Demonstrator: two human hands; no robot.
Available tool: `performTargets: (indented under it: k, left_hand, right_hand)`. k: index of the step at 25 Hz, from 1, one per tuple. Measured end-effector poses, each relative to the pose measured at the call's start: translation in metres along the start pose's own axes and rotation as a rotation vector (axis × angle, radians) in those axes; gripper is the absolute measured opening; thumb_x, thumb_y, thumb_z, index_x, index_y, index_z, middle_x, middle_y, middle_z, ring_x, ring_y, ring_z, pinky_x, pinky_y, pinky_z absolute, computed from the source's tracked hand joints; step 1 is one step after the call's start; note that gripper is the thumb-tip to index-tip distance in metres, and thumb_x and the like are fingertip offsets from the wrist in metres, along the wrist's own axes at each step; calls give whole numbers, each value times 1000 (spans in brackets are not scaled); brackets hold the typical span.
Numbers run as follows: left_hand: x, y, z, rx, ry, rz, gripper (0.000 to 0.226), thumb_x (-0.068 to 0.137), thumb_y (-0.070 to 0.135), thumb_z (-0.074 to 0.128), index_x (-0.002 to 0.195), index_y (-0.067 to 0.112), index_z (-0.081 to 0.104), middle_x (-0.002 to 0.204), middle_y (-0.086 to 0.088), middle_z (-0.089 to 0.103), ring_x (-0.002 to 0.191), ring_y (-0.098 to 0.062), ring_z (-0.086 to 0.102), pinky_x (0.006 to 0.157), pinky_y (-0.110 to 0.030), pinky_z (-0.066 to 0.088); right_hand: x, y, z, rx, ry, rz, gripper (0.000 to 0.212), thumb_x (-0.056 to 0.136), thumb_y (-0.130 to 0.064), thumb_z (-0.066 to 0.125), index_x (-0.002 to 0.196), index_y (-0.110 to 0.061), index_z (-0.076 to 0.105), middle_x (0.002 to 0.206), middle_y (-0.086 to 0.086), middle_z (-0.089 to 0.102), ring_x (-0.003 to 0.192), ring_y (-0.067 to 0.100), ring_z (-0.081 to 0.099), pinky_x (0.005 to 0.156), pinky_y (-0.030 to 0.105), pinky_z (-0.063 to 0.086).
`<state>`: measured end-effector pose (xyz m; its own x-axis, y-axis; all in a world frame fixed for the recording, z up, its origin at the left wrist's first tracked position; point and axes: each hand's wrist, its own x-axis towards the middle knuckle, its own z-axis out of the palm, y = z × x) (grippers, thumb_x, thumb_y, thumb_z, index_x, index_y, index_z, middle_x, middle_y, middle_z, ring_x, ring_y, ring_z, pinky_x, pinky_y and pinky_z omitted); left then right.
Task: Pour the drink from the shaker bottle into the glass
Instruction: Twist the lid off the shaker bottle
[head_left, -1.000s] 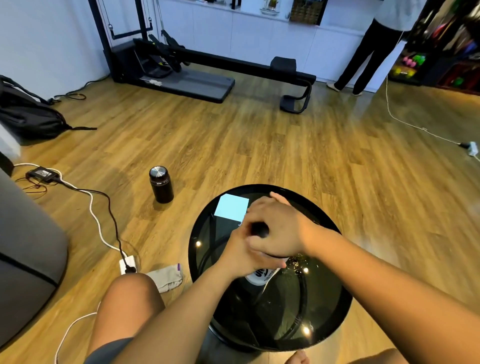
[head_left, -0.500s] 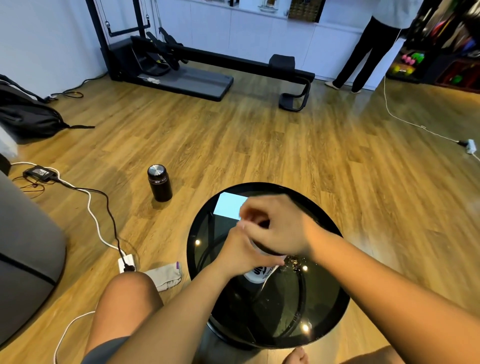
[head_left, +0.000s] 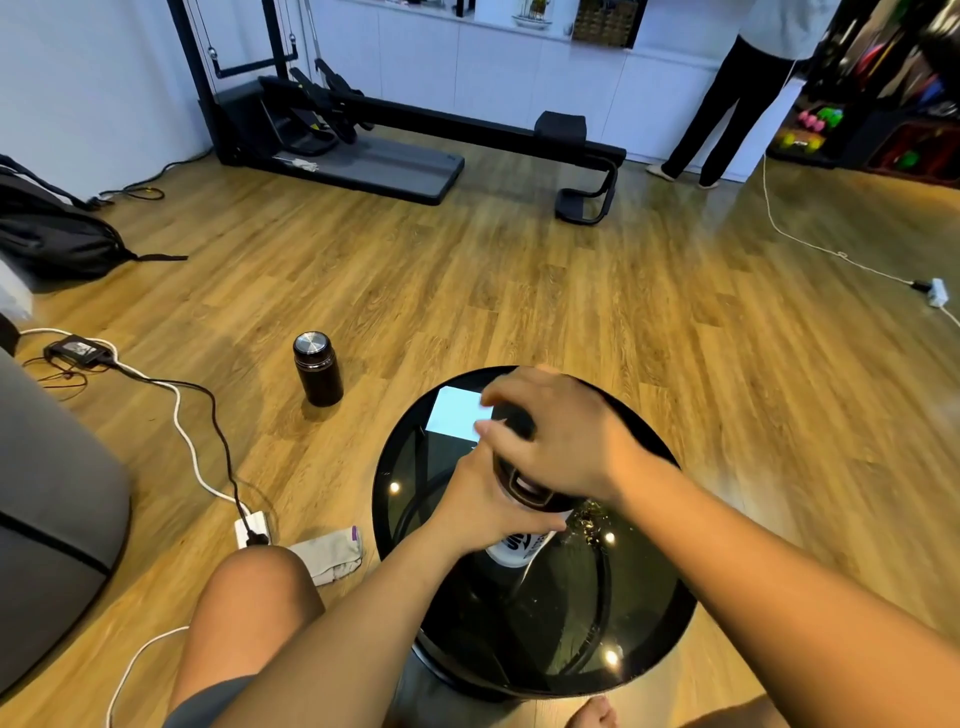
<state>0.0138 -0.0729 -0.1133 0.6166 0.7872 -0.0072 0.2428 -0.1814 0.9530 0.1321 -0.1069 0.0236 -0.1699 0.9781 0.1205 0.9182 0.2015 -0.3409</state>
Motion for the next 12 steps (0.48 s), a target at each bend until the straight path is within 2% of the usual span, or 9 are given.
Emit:
performTargets:
  k: [2, 4, 5, 7, 9, 10, 11, 12]
  left_hand:
    - [0, 3, -1, 10, 13, -31, 105, 50, 49, 98, 138, 36, 43, 116, 21, 69, 112, 10, 66, 83, -4, 51]
    - [2, 1, -1, 9, 17, -17, 106, 49, 47, 100, 138, 36, 43, 116, 17, 71, 108, 10, 67, 82, -6, 53]
    - [2, -1, 0, 15, 17, -13, 105, 49, 45, 100, 137, 36, 44, 115, 16, 71, 106, 9, 68, 81, -6, 53]
    - [2, -3, -1, 24, -3, -9, 98, 54, 36, 102, 136, 28, 50, 115, 16, 71, 106, 3, 70, 82, -7, 52]
    - [3, -8, 1, -23, -28, 2, 90, 62, 19, 102, 138, 14, 54, 124, 6, 69, 115, -4, 68, 92, -12, 51]
    - [4, -9, 2, -46, -27, 17, 90, 63, 15, 101, 139, 13, 53, 128, 3, 68, 119, -3, 66, 96, -14, 50]
    - [4, -8, 2, -45, -16, 25, 94, 62, 19, 102, 140, 22, 51, 127, 7, 67, 119, 2, 65, 95, -12, 50]
    - [3, -6, 2, -17, 5, 20, 97, 57, 29, 102, 137, 37, 47, 122, 14, 67, 116, 9, 64, 91, -9, 51]
  right_hand:
    - [5, 12, -3, -374, -99, 289, 52, 93, -61, 35, 129, -28, 52, 116, 5, 58, 113, 29, 52, 79, 40, 44]
    - [6, 16, -3, -364, -244, 399, 47, 94, -54, 33, 129, -27, 51, 118, 9, 53, 109, 33, 51, 75, 38, 41]
    - [7, 12, -2, -292, -274, 346, 42, 92, -49, 36, 125, -28, 54, 114, 7, 52, 105, 32, 51, 76, 38, 41]
    - [5, 0, 3, -175, -278, 75, 32, 83, -41, 44, 104, -27, 64, 99, 1, 55, 97, 26, 51, 82, 39, 42]
    - [2, -13, 6, -75, -271, -138, 22, 76, -39, 50, 84, -26, 67, 83, -4, 60, 87, 19, 53, 86, 40, 43]
    - [1, -15, 5, 9, -249, -141, 21, 79, -40, 54, 87, -26, 67, 84, -5, 62, 88, 17, 55, 86, 40, 44]
    - [2, -10, 3, 62, -207, -80, 25, 84, -44, 54, 98, -27, 67, 94, -4, 64, 95, 17, 57, 87, 40, 46]
    - [4, -3, 1, 13, -140, 25, 35, 90, -51, 49, 112, -28, 63, 105, -1, 62, 105, 19, 55, 87, 40, 46]
